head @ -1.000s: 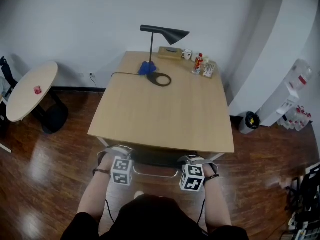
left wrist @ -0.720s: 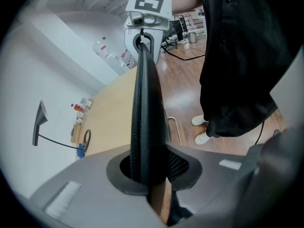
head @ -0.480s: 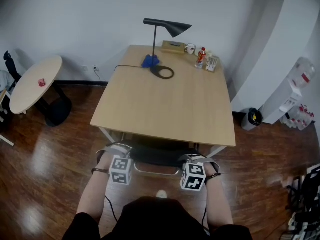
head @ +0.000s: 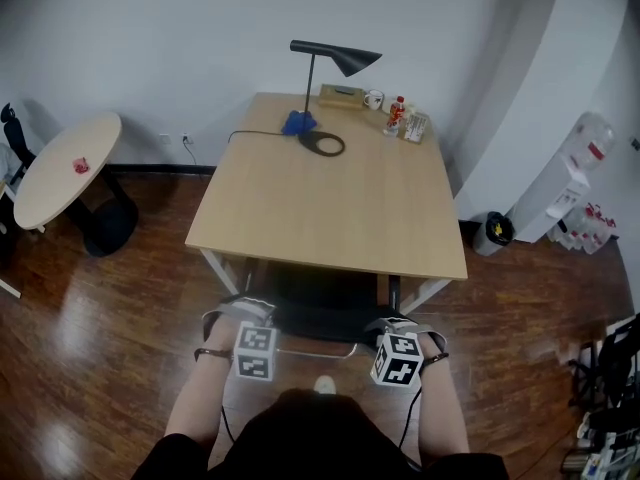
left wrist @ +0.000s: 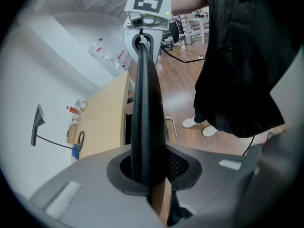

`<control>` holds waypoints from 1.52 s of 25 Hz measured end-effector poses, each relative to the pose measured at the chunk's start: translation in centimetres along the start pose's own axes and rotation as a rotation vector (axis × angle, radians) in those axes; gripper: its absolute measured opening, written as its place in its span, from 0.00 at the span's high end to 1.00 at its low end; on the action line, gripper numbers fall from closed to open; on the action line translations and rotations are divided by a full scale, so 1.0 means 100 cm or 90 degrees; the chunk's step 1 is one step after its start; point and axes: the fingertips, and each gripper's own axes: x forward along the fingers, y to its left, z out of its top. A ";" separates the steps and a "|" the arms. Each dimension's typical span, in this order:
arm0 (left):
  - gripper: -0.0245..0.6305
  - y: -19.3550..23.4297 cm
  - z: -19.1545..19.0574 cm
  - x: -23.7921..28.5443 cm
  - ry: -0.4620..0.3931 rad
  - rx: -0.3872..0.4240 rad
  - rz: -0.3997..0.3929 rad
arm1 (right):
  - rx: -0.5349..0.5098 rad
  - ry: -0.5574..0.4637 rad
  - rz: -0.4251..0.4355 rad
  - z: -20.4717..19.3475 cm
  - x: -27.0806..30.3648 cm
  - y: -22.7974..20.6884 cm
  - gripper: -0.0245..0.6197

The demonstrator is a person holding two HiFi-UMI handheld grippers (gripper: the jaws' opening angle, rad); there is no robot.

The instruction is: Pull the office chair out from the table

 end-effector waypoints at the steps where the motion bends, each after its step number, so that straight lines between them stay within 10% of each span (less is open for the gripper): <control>1: 0.87 -0.005 0.002 -0.002 0.000 -0.001 -0.001 | 0.001 0.001 0.002 -0.001 -0.001 0.005 0.85; 38: 0.87 -0.158 0.037 -0.072 -0.015 0.016 -0.018 | 0.030 0.006 -0.001 0.015 -0.043 0.171 0.83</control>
